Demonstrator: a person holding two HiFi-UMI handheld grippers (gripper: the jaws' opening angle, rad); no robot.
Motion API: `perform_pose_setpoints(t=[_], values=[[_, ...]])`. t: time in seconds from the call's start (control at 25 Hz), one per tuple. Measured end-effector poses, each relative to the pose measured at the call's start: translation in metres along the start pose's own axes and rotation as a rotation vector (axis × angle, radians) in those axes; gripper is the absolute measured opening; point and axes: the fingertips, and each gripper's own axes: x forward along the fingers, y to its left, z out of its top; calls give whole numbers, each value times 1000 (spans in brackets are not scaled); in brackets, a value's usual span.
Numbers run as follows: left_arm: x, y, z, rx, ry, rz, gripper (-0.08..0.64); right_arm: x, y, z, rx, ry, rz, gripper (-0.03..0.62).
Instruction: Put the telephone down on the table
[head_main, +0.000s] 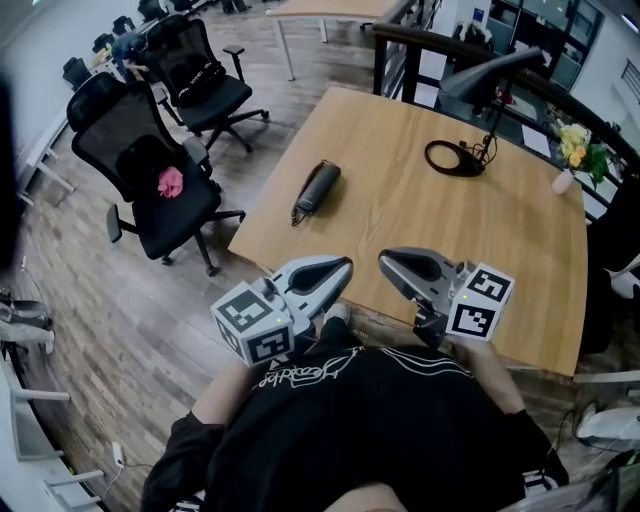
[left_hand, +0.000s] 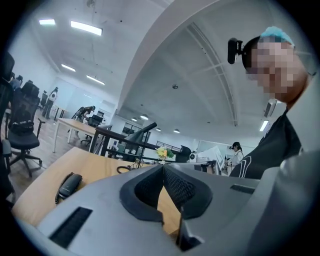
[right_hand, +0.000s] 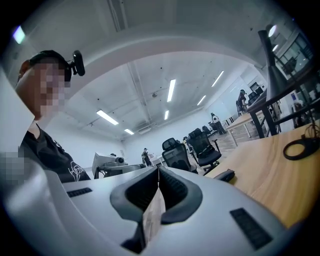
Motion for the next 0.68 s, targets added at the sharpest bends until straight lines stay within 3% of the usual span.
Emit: perform_pose_setpoints(t=[0.12, 0.24, 0.48, 0.68], values=[[0, 0, -4, 32, 6, 14, 8, 1, 2, -2, 22, -4, 11, 40], [0, 0, -8, 6, -2, -5, 8, -2, -1, -7, 31, 1, 10, 40], [-5, -3, -3, 22, -73, -42, 8, -1, -10, -18, 73, 11, -3, 40], [2, 15, -20, -21, -5, 4, 8, -4, -16, -22, 93, 9, -12, 40]])
